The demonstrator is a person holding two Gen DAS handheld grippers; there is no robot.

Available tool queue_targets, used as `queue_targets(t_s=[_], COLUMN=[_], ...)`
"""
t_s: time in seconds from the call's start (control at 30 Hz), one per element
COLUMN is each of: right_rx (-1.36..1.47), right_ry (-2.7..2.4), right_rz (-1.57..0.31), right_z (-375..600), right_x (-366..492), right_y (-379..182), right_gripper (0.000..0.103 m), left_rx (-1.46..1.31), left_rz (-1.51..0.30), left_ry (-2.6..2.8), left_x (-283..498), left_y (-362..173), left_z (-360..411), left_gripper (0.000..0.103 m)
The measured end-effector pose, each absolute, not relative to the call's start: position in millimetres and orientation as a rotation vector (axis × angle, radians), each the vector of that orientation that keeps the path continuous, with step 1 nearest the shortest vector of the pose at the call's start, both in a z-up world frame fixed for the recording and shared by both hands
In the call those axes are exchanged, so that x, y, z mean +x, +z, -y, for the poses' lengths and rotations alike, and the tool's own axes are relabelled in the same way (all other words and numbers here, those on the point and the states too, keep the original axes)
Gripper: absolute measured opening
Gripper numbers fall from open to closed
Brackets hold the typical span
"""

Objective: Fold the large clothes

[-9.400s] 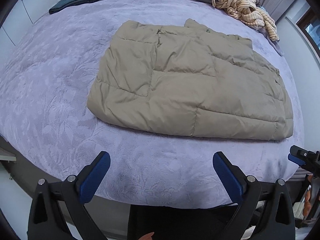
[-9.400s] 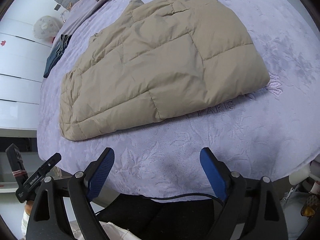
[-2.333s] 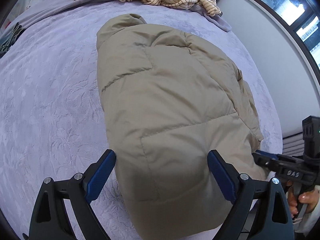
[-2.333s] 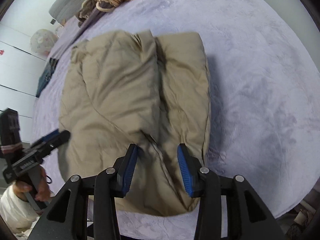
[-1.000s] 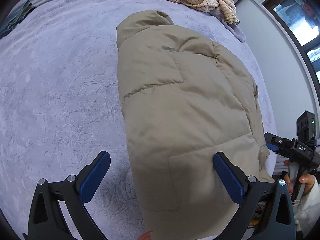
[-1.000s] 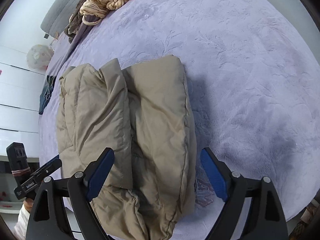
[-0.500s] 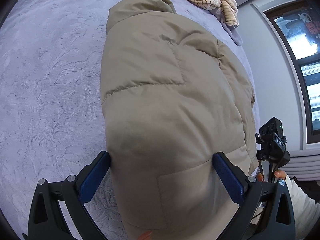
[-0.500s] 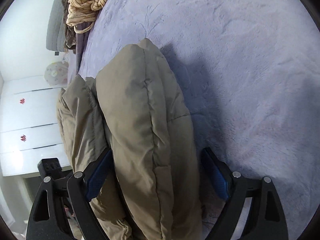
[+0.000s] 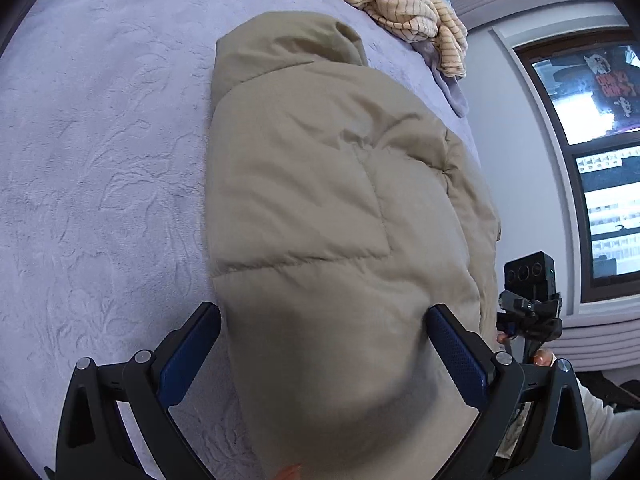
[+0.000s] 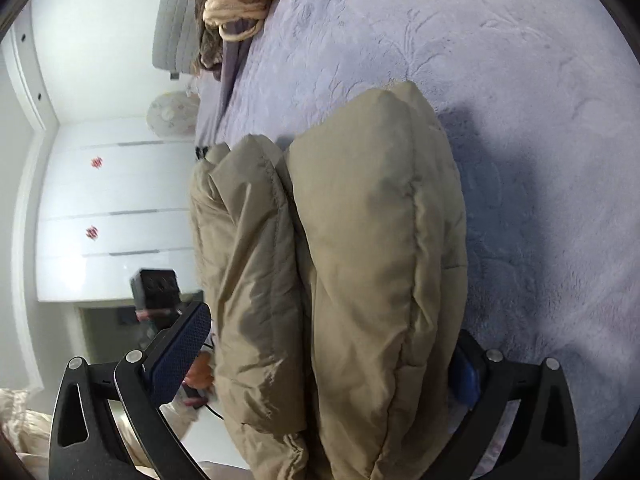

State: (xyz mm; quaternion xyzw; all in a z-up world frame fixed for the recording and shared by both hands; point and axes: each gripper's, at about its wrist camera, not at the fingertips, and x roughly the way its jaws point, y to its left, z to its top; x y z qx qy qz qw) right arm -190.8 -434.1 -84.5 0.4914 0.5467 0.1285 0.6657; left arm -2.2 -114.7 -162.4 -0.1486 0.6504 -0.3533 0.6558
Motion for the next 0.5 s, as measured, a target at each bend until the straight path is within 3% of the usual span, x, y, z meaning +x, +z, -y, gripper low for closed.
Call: queue_targets(t_s=[0.3,0.5], right_rx=[1.097,1.121], right_ry=[0.349,0.302], right_rz=[-1.354,-1.373], right_z=[415,417], right_x=[-148,-152], right_y=[-122,-125], right_gripper=[0.103,0.103], left_rx=[-0.579,-0.422], left_rz=[-1.584,-1.536], left_ry=[-0.921,-0.829], left_x=[9,-3], left_y=[-214,-195], left_z=[128,152], left_gripper=[0.103,0.103])
